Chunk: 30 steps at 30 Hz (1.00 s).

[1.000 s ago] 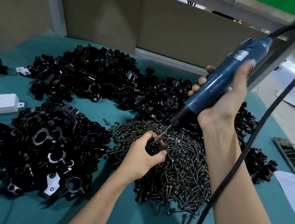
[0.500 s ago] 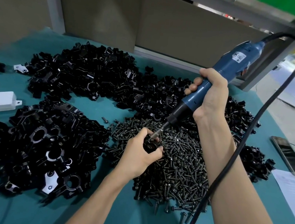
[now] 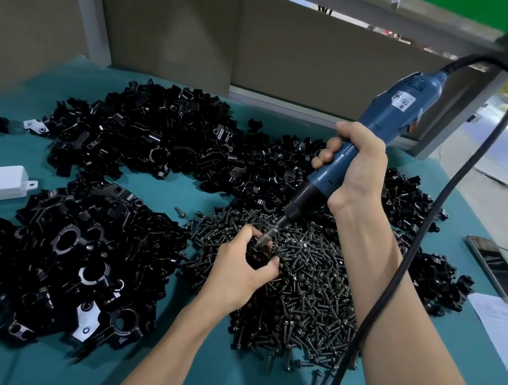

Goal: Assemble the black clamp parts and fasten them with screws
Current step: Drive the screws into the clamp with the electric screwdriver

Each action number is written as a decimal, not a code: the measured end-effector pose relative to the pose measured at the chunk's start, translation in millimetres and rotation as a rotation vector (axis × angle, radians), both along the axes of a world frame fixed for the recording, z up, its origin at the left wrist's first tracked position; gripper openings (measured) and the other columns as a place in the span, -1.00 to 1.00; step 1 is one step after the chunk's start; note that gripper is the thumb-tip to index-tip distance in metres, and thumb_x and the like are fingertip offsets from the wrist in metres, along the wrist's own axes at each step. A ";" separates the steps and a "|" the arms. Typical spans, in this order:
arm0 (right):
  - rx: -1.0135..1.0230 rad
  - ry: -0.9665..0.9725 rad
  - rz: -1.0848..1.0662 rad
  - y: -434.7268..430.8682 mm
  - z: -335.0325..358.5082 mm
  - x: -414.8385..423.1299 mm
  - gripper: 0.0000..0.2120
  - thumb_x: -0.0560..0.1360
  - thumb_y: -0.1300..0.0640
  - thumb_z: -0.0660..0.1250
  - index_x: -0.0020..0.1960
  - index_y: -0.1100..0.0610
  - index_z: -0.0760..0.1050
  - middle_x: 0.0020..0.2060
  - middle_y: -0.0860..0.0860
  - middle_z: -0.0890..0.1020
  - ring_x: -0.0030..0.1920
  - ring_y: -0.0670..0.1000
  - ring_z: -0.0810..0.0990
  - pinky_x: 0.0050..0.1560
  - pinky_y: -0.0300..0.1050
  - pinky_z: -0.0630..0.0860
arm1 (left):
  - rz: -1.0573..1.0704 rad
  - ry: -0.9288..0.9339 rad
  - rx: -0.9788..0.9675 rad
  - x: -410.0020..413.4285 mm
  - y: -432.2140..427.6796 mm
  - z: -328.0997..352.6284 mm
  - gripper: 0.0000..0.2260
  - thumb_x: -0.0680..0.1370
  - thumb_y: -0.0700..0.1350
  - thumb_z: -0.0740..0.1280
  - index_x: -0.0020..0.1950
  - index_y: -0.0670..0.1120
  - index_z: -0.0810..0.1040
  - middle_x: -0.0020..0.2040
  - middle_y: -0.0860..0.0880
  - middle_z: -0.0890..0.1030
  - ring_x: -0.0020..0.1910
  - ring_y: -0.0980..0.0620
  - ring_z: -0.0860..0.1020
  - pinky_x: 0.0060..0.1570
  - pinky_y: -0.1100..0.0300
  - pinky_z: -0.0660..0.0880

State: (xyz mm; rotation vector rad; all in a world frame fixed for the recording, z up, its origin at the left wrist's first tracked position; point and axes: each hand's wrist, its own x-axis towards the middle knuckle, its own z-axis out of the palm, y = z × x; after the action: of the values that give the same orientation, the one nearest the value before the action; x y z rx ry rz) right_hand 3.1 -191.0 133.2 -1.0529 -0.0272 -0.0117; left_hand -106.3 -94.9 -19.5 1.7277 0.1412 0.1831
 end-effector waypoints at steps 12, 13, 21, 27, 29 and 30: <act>0.015 -0.009 0.002 5.6 -0.8 -2.3 -0.82 0.46 0.32 0.32 -0.18 0.16 0.33 -0.50 0.03 0.41 -0.55 -0.01 0.35 -0.49 -0.18 0.38 | 0.034 -0.032 0.008 0.0 2.6 -1.3 -0.77 0.48 -0.13 0.49 -0.13 0.07 0.44 -0.42 0.14 0.52 -0.53 0.23 0.37 -0.50 0.38 0.31; 0.017 -0.008 0.001 5.6 -0.9 -2.4 -0.82 0.45 0.32 0.32 -0.18 0.16 0.33 -0.50 0.03 0.41 -0.55 -0.01 0.35 -0.49 -0.18 0.38 | 0.031 -0.033 0.002 0.1 2.7 -1.8 -0.77 0.49 -0.13 0.49 -0.13 0.07 0.44 -0.42 0.17 0.53 -0.53 0.23 0.37 -0.50 0.38 0.31; 0.030 0.008 0.008 5.8 -3.4 -0.7 -0.82 0.45 0.31 0.32 -0.17 0.14 0.32 -0.50 0.02 0.42 -0.55 -0.03 0.36 -0.48 -0.19 0.38 | 0.031 -0.038 -0.005 1.2 3.5 -2.1 -0.77 0.49 -0.12 0.48 -0.12 0.07 0.43 -0.41 0.18 0.53 -0.53 0.22 0.37 -0.50 0.35 0.32; 0.029 0.001 0.014 6.5 -3.9 -0.9 -0.82 0.45 0.31 0.32 -0.17 0.14 0.32 -0.49 0.02 0.41 -0.55 -0.03 0.35 -0.49 -0.18 0.38 | 0.045 -0.038 0.011 1.1 4.4 -3.9 -0.77 0.48 -0.09 0.48 -0.13 0.11 0.43 -0.39 0.08 0.51 -0.53 0.18 0.35 -0.51 0.31 0.32; 0.029 0.001 0.016 6.6 -4.1 -1.1 -0.82 0.45 0.31 0.32 -0.17 0.14 0.32 -0.49 0.02 0.41 -0.55 -0.03 0.35 -0.49 -0.17 0.38 | 0.045 -0.039 0.015 1.1 4.3 -4.3 -0.77 0.48 -0.08 0.48 -0.13 0.12 0.42 -0.39 0.08 0.51 -0.53 0.18 0.34 -0.52 0.31 0.32; 0.030 -0.001 0.018 6.7 -4.1 -1.2 -0.82 0.45 0.31 0.32 -0.17 0.14 0.31 -0.49 0.02 0.41 -0.55 -0.03 0.35 -0.49 -0.17 0.38 | 0.044 -0.038 0.017 1.3 4.1 -4.4 -0.77 0.48 -0.08 0.48 -0.14 0.12 0.42 -0.38 0.06 0.52 -0.53 0.19 0.34 -0.52 0.31 0.32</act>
State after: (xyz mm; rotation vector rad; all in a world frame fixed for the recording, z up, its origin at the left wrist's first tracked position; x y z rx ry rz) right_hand 1.9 -184.3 129.0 -1.0230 -0.0371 0.0042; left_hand -105.1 -90.8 -23.8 1.7384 0.1502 0.2496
